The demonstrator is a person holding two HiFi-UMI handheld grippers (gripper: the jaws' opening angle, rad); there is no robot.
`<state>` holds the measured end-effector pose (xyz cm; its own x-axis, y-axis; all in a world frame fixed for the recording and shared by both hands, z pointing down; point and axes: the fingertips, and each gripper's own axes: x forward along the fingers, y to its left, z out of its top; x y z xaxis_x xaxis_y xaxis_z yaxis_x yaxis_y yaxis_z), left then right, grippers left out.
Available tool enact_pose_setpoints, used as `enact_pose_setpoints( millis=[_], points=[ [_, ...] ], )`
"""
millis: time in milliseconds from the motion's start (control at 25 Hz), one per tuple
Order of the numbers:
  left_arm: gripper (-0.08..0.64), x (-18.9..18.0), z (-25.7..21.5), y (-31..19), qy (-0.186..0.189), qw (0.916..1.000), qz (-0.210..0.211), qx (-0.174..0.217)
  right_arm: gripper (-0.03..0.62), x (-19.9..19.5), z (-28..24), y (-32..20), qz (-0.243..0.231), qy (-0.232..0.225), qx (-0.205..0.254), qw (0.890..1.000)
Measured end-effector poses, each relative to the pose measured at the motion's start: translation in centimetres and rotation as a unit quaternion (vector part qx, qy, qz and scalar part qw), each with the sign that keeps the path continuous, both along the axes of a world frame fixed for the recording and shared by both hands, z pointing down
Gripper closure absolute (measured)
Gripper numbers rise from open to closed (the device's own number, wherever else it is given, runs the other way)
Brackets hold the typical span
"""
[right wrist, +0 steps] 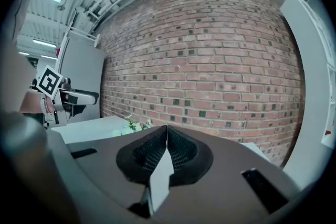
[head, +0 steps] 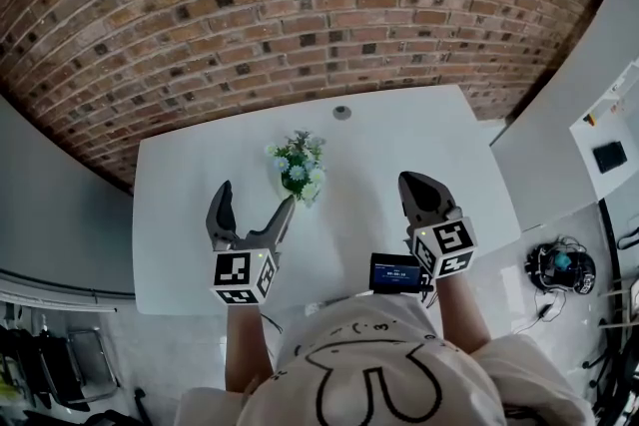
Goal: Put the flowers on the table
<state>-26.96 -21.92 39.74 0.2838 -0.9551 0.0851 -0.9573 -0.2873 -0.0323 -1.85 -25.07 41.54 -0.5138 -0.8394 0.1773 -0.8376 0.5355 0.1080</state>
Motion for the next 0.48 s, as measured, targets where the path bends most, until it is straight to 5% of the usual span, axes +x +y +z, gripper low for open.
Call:
enact_pose_setpoints(
  millis=[80, 120, 200, 480],
  points=[
    [0.057, 0.2, -0.4, 0.6, -0.004, 0.9999, 0.009, 0.009, 0.578, -0.2, -0.9, 0.2, -0.002, 0.002, 0.016, 1.000],
    [0.139, -0.2, -0.7, 0.8, -0.005, 0.9998, -0.003, 0.018, 0.578, -0.3, -1.3, 0.2, -0.002, 0.001, 0.022, 1.000],
    [0.546, -1.2, -1.4, 1.3, -0.003, 0.9987, -0.033, 0.040, 0.578, -0.5, -2.0, 0.2, -0.003, 0.000, 0.032, 0.999],
    [0.549, -1.4, -2.3, 1.7, 0.016, 0.9984, -0.008, 0.055, 0.578, -1.3, -3.0, 0.3, -0.009, 0.007, 0.047, 0.999]
  ],
)
